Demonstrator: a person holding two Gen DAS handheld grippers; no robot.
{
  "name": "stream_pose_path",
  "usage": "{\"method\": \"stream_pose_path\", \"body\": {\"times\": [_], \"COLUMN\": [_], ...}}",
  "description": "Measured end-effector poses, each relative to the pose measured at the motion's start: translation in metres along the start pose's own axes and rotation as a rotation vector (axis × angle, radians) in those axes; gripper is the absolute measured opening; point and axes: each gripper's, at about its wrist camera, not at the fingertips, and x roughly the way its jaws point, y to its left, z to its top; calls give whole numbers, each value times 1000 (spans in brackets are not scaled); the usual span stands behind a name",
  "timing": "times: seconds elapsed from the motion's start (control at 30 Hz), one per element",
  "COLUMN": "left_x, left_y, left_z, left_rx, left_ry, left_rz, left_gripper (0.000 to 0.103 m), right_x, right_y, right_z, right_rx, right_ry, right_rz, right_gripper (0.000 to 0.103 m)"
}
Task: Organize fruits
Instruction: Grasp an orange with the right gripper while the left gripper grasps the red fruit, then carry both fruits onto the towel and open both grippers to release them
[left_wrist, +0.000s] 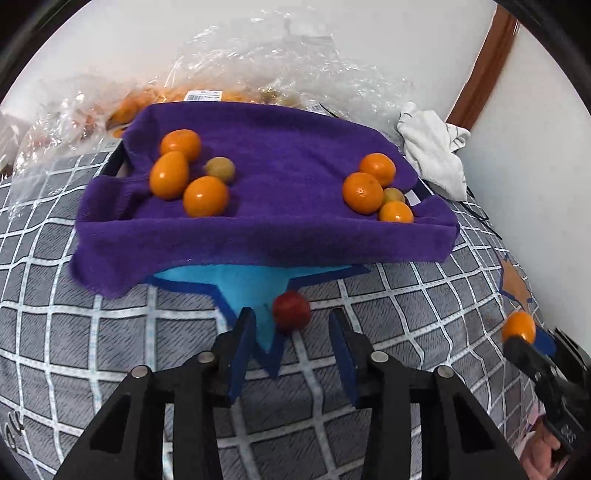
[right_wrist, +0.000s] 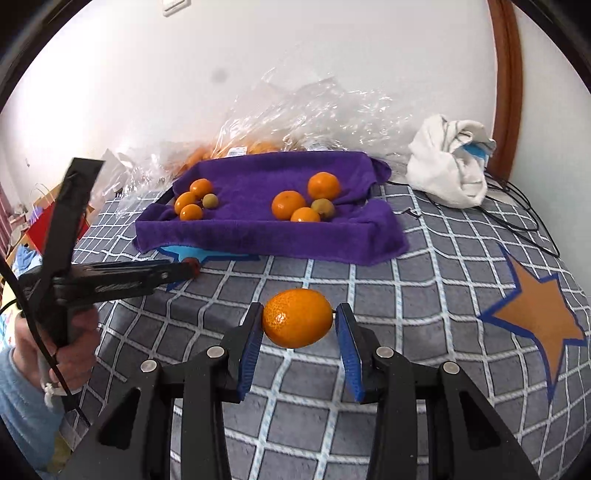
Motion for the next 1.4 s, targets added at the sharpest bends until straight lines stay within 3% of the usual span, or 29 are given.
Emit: {"method": "stream_pose_path", "body": {"times": [0.17, 0.73, 1.13, 1.4], "left_x": [9, -30, -57, -64], "left_y": [-6, 21, 58, 78], "left_z": [3, 3, 27, 57], "left_rx": [0, -61, -117, -131], "left_ry": [-4, -49, -100, -139], "left_rz": [53, 46, 60, 87], "left_gripper": [22, 21, 21, 21], "right_x": [0, 2, 12, 46], "right_y": [-1, 10, 11, 8], "right_z": [-6, 11, 60, 96], "right_rx": [5, -7, -21, -26], "right_ry": [8, -10, -51, -48], "right_rz": [-12, 6, -3, 23], "right_gripper": [40, 40, 40, 40]}}
